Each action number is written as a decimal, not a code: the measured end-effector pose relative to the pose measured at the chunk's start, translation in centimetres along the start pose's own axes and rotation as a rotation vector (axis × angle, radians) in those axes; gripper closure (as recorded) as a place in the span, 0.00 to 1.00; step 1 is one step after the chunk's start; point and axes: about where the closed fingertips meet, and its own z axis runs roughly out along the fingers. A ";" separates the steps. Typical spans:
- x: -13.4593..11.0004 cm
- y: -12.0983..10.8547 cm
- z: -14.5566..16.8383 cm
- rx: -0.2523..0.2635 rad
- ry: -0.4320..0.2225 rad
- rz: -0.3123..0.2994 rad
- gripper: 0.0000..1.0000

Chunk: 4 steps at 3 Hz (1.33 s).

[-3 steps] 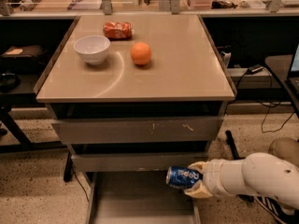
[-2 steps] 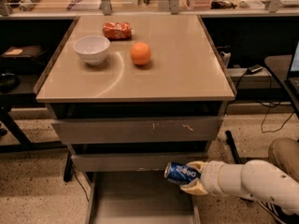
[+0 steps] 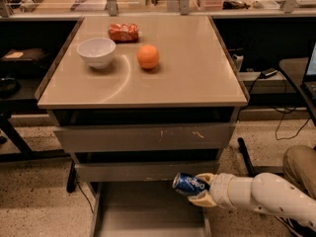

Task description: Place pepsi can into bottom drawer

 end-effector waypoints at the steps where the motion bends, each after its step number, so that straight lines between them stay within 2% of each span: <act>1: 2.0 1.3 3.5 -0.024 0.009 0.040 1.00; 3: 9.4 4.2 14.8 -0.060 0.013 0.094 1.00; 4: 12.5 4.3 19.1 -0.062 0.024 0.100 1.00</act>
Offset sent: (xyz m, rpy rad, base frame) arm 0.0084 0.0559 -0.2078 0.0661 0.1440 -0.0435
